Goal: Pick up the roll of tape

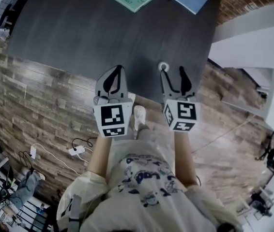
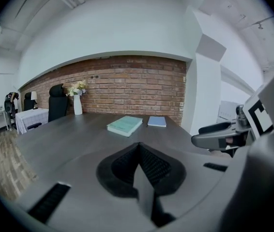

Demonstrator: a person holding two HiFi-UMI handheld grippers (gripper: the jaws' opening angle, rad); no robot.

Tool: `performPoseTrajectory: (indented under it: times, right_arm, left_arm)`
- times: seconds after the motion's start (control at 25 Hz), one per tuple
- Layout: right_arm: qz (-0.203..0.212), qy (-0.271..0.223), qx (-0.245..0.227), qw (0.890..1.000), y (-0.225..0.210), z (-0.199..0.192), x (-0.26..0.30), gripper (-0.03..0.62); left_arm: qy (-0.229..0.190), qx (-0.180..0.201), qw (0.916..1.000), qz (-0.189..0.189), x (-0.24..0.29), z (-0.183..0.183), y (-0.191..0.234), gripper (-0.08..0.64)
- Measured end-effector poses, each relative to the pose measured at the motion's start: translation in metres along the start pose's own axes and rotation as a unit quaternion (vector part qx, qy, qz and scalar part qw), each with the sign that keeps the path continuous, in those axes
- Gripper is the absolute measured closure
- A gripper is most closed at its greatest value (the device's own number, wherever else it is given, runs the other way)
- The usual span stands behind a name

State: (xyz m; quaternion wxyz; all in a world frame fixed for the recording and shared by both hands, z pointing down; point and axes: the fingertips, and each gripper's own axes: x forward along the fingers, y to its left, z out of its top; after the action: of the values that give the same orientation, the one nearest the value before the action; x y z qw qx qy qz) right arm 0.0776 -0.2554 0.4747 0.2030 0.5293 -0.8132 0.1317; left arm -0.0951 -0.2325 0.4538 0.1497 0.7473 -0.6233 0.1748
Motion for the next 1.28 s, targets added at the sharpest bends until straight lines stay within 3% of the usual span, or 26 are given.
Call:
performPoseTrajectory:
  times: [0.52,1.28]
  right_arm:
    - [-0.002,0.07,0.016,0.997,-0.005,-0.049,0.046,0.357]
    - [-0.026,0.164,0.032,0.986,-0.017,-0.11,0.077,0.357]
  left_arm:
    - [0.055,-0.002,0.9978,-0.036,0.05,-0.038,-0.009,0.557]
    - [0.096,-0.01,0.9935,-0.06,0.077,-0.072,-0.012,0.557]
